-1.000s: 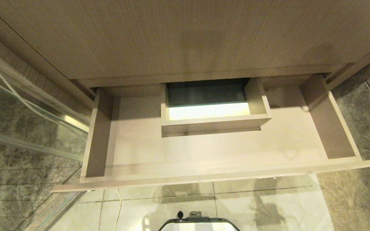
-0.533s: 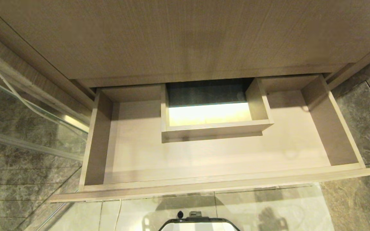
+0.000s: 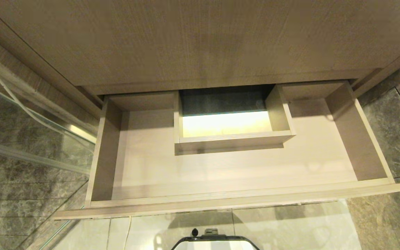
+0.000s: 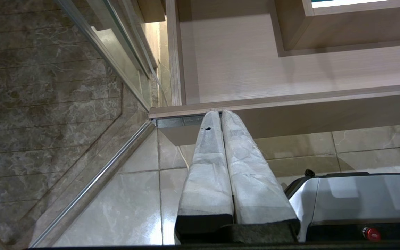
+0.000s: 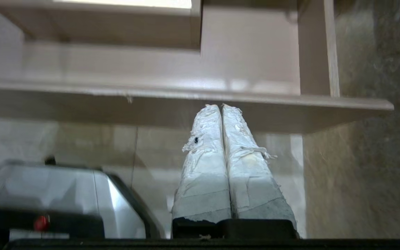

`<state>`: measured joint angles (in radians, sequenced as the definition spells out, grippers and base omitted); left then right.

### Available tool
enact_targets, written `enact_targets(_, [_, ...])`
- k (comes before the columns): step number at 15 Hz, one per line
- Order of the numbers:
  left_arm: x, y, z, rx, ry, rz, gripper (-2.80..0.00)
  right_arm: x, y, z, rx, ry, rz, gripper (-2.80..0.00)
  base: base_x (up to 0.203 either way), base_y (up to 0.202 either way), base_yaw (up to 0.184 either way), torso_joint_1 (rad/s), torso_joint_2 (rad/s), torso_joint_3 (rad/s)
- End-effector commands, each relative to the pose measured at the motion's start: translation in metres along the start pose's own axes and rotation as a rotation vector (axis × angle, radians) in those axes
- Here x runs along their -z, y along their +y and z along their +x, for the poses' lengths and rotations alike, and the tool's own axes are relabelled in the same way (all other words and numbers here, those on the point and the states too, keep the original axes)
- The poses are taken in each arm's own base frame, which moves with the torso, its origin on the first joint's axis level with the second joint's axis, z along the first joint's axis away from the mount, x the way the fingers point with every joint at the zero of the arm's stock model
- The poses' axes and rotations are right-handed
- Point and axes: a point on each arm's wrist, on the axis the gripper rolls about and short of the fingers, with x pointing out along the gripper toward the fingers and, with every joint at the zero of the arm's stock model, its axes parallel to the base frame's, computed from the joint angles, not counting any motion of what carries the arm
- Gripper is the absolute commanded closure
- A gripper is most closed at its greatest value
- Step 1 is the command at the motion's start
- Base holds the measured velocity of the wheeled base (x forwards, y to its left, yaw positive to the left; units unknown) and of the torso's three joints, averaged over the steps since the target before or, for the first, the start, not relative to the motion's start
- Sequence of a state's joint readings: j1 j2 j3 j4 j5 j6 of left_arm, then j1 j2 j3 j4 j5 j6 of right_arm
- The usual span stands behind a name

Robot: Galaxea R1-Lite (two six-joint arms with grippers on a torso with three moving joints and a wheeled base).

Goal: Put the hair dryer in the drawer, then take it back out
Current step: Pick up the hairdryer

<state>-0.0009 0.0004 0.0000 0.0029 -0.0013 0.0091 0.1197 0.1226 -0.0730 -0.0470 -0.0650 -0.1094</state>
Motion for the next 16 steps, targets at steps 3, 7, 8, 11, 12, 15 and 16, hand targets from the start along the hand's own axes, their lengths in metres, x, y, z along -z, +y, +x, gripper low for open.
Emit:
enact_targets(3, [0.0004, 0.0, 0.0001, 0.001, 0.001, 0.0, 0.0, 0.0259, 0.0039, -0.0064, -0.092, -0.144, 0.023, 0.0, 0.0, 0.0, 0.0, 0.0, 0.0, 0.0])
enact_targets(7, [0.0004, 0.0, 0.0001, 0.001, 0.001, 0.0, 0.0, 0.0279, 0.0041, -0.0062, -0.097, -0.124, 0.041, 0.0, 0.0, 0.0, 0.0, 0.0, 0.0, 0.0])
enact_targets(8, [0.0004, 0.0, 0.0001, 0.001, 0.001, 0.0, 0.0, 0.0278, 0.004, -0.0062, -0.093, -0.125, 0.047, 0.0, 0.0, 0.0, 0.0, 0.0, 0.0, 0.0])
enact_targets(11, [0.0004, 0.0, 0.0001, 0.001, 0.001, 0.0, 0.0, 0.0278, 0.004, -0.0062, -0.093, -0.125, 0.047, 0.0, 0.0, 0.0, 0.0, 0.0, 0.0, 0.0])
enact_targets(12, [0.0004, 0.0, 0.0001, 0.001, 0.001, 0.0, 0.0, 0.0278, 0.004, -0.0062, -0.093, -0.125, 0.047, 0.0, 0.0, 0.0, 0.0, 0.0, 0.0, 0.0])
enact_targets(15, [0.0004, 0.0, 0.0001, 0.001, 0.001, 0.0, 0.0, 0.0278, 0.004, -0.0062, -0.093, -0.125, 0.047, 0.0, 0.0, 0.0, 0.0, 0.0, 0.0, 0.0])
enact_targets(16, [0.0004, 0.0, 0.0001, 0.001, 0.001, 0.0, 0.0, 0.0278, 0.004, -0.0062, -0.093, -0.125, 0.047, 0.0, 0.0, 0.0, 0.0, 0.0, 0.0, 0.0])
